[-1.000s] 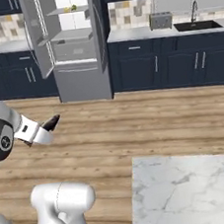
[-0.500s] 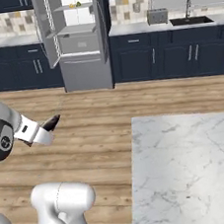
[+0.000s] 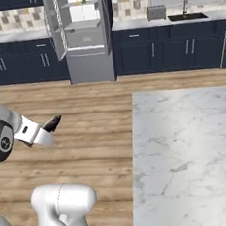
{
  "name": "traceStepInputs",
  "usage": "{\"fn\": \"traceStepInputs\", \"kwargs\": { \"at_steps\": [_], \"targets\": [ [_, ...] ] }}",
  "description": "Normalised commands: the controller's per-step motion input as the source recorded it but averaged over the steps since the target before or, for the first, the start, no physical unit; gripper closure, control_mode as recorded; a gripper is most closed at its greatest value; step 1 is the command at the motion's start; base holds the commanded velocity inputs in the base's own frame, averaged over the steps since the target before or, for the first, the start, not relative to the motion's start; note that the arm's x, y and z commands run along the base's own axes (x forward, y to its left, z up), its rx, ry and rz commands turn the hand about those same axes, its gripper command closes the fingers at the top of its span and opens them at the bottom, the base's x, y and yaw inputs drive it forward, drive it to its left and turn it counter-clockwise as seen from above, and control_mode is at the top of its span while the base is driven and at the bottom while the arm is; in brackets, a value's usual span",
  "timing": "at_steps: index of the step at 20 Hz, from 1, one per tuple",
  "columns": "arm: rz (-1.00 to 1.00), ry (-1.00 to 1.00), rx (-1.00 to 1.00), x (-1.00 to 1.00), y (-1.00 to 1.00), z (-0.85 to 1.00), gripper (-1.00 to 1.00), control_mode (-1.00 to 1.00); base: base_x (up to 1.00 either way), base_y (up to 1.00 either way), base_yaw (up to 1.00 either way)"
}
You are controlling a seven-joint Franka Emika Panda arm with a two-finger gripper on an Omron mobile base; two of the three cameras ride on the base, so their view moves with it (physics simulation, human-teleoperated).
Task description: Take the cheese, fish, and broccoli from the fridge and place them on the plate on the dining counter to create an appetizer plate.
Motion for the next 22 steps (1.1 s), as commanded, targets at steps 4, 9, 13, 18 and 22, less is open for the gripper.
{"fn": "traceStepInputs", "kwargs": {
  "at_steps": [4,9,13,18,22],
  "targets": [
    [0.00,0.00,0.00,0.00,0.00,0.00,1.00,1.00,-1.00,-0.11,0.00],
    [0.00,0.00,0.00,0.00,0.00,0.00,1.00,1.00,-1.00,-0.42,0.00],
    [0.00,0.00,0.00,0.00,0.00,0.00,1.00,1.00,-1.00,-0.81,-0.02],
    [0.00,0.00,0.00,0.00,0.00,0.00,1.00,1.00,-0.95,-1.00,-0.07],
    [0.00,0.00,0.00,0.00,0.00,0.00,1.00,1.00,-0.57,-1.00,-0.12]
  ]
}}
